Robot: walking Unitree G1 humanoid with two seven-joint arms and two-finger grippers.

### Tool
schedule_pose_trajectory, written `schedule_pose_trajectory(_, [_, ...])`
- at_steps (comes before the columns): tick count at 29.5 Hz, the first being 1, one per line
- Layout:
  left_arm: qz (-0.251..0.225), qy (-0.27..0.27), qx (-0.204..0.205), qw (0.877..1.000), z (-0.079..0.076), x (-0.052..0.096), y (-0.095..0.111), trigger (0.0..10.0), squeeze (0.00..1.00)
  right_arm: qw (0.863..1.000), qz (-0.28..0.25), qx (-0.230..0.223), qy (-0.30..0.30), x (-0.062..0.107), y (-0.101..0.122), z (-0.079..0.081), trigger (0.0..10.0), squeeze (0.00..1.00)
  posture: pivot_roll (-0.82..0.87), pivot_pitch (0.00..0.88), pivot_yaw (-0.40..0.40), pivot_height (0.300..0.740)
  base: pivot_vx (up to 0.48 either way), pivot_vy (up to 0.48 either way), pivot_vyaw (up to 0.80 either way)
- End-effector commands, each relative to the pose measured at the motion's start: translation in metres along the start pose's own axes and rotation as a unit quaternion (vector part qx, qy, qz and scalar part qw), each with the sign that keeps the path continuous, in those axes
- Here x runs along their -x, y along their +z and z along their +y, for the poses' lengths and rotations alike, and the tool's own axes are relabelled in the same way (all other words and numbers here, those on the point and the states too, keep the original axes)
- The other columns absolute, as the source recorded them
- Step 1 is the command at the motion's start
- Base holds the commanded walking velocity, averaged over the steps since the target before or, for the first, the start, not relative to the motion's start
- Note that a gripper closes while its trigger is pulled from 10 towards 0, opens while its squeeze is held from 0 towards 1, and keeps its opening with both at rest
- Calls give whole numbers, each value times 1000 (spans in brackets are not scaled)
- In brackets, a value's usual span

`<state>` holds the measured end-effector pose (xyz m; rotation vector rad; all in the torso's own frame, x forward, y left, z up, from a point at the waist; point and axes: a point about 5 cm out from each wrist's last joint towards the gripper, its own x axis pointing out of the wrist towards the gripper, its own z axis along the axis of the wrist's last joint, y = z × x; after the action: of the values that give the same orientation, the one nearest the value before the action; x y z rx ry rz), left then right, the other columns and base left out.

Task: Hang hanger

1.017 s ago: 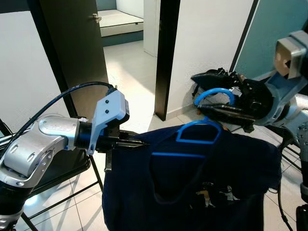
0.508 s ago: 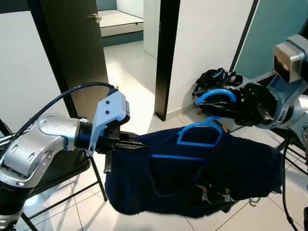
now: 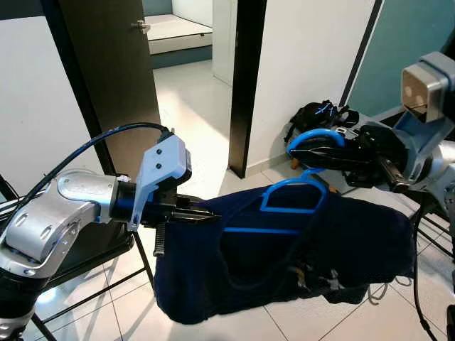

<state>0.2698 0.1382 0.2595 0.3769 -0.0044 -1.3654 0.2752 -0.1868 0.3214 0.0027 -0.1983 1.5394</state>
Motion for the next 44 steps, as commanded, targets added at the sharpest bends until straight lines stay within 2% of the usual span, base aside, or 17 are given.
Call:
schedule_pose_trajectory(1, [-6, 2, 15, 1000, 1, 3, -5, 10000, 1000, 1000, -7, 6, 15, -5, 6, 1, 0, 0, -11, 0, -5, 740, 0, 0, 0])
schedule_pose_trajectory(6, [-36, 39, 26, 998, 12, 11, -2, 10000, 1000, 1000, -2, 8, 22, -5, 9, 2, 0, 0, -11, 0, -2, 740, 0, 0, 0])
schedule_pose_trajectory(9, [-54, 86, 46, 994, 21, 32, -1, 10000, 1000, 1000, 7, 18, 17, 1, 15, 1, 0, 0, -11, 0, 2, 740, 0, 0, 0])
schedule_pose_trajectory(10, [-68, 111, 62, 990, 23, 49, -2, 10000, 0, 999, 10, 31, 0, 9, 22, -2, 0, 0, -11, 0, 2, 740, 0, 0, 0])
schedule_pose_trajectory(12, [-68, 111, 62, 990, 23, 49, -2, 10000, 0, 999, 10, 31, 0, 9, 22, -2, 0, 0, -11, 0, 2, 740, 0, 0, 0])
schedule_pose_trajectory(17, [-121, 175, 91, 973, 20, 94, -1, 10000, 0, 996, 1, 71, -50, 30, 44, -7, 0, 0, 5, 0, -1, 740, 0, 0, 0])
schedule_pose_trajectory(22, [-111, 256, 93, 956, 15, 110, -13, 10000, 0, 984, -5, 120, -135, 45, 56, -20, 0, 0, 22, 0, -5, 740, 0, 0, 0])
schedule_pose_trajectory(27, [-95, 292, 81, 948, 15, 104, -19, 10000, 0, 975, -32, 129, -181, 51, 60, -30, 0, 0, 24, 0, -6, 740, 0, 0, 0])
schedule_pose_trajectory(29, [-103, 312, 67, 942, 17, 90, -19, 10000, 0, 970, -44, 128, -203, 50, 58, -37, 0, 0, 30, 0, -12, 740, 0, 0, 0])
schedule_pose_trajectory(30, [-112, 319, 52, 940, 16, 72, -17, 10000, 0, 967, -58, 122, -216, 46, 55, -42, 0, 0, 37, 0, -16, 740, 0, 0, 0])
schedule_pose_trajectory(31, [-112, 319, 52, 940, 16, 72, -17, 10000, 0, 967, -58, 122, -216, 46, 55, -42, 0, 0, 37, 0, -16, 740, 0, 0, 0])
schedule_pose_trajectory(33, [-152, 310, 35, 938, 10, 31, -10, 10000, 0, 966, -77, 107, -223, 37, 43, -48, 0, 0, 43, 0, -19, 740, 0, 0, 0])
schedule_pose_trajectory(34, [-152, 310, 35, 938, 10, 31, -10, 10000, 0, 966, -77, 107, -223, 37, 43, -48, 0, 0, 43, 0, -19, 740, 0, 0, 0])
schedule_pose_trajectory(36, [-155, 300, 16, 941, 4, 5, -9, 10000, 0, 966, -80, 102, -224, 28, 34, -51, 0, 0, 47, 0, -22, 740, 0, 0, 0])
schedule_pose_trajectory(38, [-155, 300, 16, 941, 4, 5, -9, 10000, 0, 966, -80, 102, -224, 28, 34, -51, 0, 0, 47, 0, -22, 740, 0, 0, 0])
schedule_pose_trajectory(42, [-105, 326, -71, 937, 2, -21, -15, 10000, 0, 963, -111, 97, -225, 15, 30, -62, 0, 0, 58, 0, -32, 740, 0, 0, 0])
schedule_pose_trajectory(44, [-104, 332, -81, 934, 2, -23, -15, 10000, 0, 962, -114, 98, -227, 13, 30, -64, 0, 0, 58, 0, -32, 740, 0, 0, 0])
